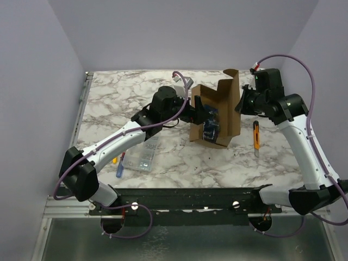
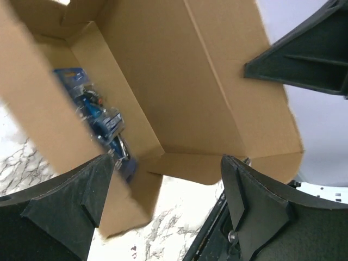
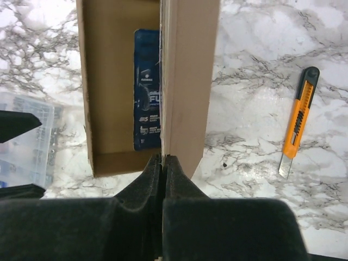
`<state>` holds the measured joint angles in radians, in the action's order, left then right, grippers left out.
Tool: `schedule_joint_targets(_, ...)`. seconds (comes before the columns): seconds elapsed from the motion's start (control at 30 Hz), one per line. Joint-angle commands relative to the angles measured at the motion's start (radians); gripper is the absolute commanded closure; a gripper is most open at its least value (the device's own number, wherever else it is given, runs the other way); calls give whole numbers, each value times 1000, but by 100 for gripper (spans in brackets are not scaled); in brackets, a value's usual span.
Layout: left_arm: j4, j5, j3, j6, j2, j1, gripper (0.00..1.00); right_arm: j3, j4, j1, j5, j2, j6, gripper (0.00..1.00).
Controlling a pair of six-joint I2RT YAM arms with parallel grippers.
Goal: Unpack the express box
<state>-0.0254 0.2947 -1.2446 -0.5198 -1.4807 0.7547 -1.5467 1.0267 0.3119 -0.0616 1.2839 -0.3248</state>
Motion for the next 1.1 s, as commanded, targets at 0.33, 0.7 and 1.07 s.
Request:
schedule_joint_targets(0.33,-49,-111,83,62,25,-9,12,-101,-16,14,98,35,121,100)
schedule_joint_targets(0.7,-116,-158,27,-42,-151,-4,13,26,-142,-77,301,30,184,100)
schedule_joint_targets(1.07,-53,-204,-35,587,-313,59,9,127,-196,-270,569,43,234,100)
